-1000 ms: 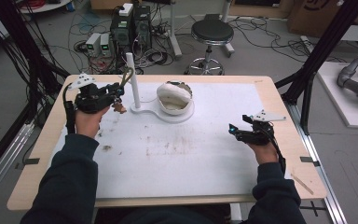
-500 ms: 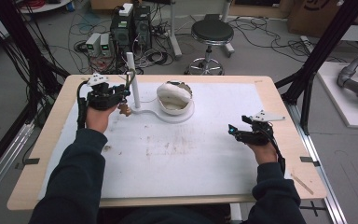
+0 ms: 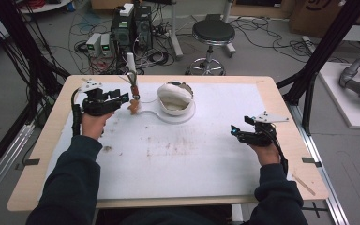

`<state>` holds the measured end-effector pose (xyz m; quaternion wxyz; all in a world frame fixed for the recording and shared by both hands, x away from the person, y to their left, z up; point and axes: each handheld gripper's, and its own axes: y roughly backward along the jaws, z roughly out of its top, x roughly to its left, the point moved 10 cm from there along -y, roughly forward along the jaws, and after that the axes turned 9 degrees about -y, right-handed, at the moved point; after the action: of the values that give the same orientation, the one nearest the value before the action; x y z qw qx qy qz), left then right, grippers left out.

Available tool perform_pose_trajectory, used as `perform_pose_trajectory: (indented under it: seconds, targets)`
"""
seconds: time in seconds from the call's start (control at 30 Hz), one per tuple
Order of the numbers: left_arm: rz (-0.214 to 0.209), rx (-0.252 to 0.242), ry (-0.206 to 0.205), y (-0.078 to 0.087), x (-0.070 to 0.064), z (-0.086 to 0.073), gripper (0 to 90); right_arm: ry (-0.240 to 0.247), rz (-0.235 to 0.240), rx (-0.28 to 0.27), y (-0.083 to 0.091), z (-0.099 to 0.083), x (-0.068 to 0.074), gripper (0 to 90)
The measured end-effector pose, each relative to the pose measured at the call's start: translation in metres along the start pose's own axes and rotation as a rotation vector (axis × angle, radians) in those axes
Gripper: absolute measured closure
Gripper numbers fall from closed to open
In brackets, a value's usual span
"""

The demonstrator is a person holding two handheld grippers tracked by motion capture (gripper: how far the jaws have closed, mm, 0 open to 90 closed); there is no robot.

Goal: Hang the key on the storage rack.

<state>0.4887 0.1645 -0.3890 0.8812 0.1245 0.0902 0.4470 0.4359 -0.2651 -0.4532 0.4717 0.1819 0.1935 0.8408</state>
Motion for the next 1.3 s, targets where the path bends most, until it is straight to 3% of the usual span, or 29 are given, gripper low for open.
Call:
perform_pose_trajectory:
  seconds: [0.03,0.23,0.3,0.4,0.47,0.57,0.67,0.77,0.83,1.0,1.17,1.3]
  targets:
    - [0.0,-0.007,0.005,0.002,0.001,-0.001,46.6,0.0,0.0,0.0,0.0,0.0,0.0,27.8]
    - [-0.009,-0.04,0.009,0.017,0.001,-0.015,23.7,-0.001,0.002,0.0,0.0,0.0,0.0,27.8]
    - [-0.023,-0.064,0.007,0.022,-0.002,-0.019,20.2,-0.001,0.003,-0.001,0.0,0.0,0.001,27.8]
    - [-0.036,-0.075,-0.034,0.03,-0.006,-0.028,20.4,0.01,0.02,-0.009,0.002,0.001,0.004,27.8]
    - [-0.056,-0.1,-0.119,0.038,-0.01,-0.037,30.3,0.022,0.045,-0.023,0.002,0.003,0.009,27.7]
    - [-0.051,-0.069,-0.138,0.04,-0.01,-0.041,30.2,0.024,0.065,-0.021,0.002,0.002,0.012,26.1]
    - [-0.033,-0.087,-0.139,0.045,-0.011,-0.041,25.4,0.032,0.084,-0.018,0.003,0.002,0.017,24.0]
    - [-0.013,-0.067,-0.105,0.044,-0.01,-0.052,19.6,0.037,0.087,-0.024,0.004,0.003,0.019,21.9]
    - [-0.002,-0.051,-0.123,0.044,-0.011,-0.059,19.0,0.037,0.087,-0.028,0.006,0.003,0.019,21.8]
    - [0.003,-0.093,-0.135,0.051,-0.01,-0.057,19.3,0.04,0.077,-0.029,0.009,0.002,0.017,21.3]
    - [-0.008,-0.092,-0.135,0.053,-0.013,-0.066,19.8,0.034,0.072,-0.031,0.013,-0.001,0.015,21.4]
    - [-0.018,-0.081,-0.167,0.052,-0.018,-0.069,19.8,0.039,0.064,-0.031,0.014,-0.001,0.014,21.4]
